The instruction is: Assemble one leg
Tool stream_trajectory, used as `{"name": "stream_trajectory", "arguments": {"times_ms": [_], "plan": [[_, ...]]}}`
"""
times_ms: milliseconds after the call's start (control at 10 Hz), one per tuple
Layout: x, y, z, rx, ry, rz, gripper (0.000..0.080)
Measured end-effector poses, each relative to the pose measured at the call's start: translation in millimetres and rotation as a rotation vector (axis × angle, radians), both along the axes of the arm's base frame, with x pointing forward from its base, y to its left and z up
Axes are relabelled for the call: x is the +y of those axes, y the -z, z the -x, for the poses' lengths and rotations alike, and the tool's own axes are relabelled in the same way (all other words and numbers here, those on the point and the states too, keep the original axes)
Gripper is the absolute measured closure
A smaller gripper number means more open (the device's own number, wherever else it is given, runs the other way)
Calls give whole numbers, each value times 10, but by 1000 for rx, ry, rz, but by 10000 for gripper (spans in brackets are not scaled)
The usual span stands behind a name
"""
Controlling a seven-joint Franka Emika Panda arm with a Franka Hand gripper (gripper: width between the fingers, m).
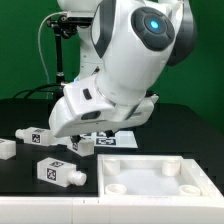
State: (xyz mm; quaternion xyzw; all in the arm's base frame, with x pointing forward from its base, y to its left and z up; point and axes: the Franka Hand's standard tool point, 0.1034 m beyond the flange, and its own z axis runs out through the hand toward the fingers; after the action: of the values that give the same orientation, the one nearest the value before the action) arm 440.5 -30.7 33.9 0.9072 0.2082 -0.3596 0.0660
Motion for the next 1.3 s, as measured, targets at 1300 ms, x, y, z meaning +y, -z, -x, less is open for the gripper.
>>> {"name": "stream_trajectory", "arguments": {"times_ms": [1300], "plan": [[-144, 261, 344, 120, -7, 87, 270]]}}
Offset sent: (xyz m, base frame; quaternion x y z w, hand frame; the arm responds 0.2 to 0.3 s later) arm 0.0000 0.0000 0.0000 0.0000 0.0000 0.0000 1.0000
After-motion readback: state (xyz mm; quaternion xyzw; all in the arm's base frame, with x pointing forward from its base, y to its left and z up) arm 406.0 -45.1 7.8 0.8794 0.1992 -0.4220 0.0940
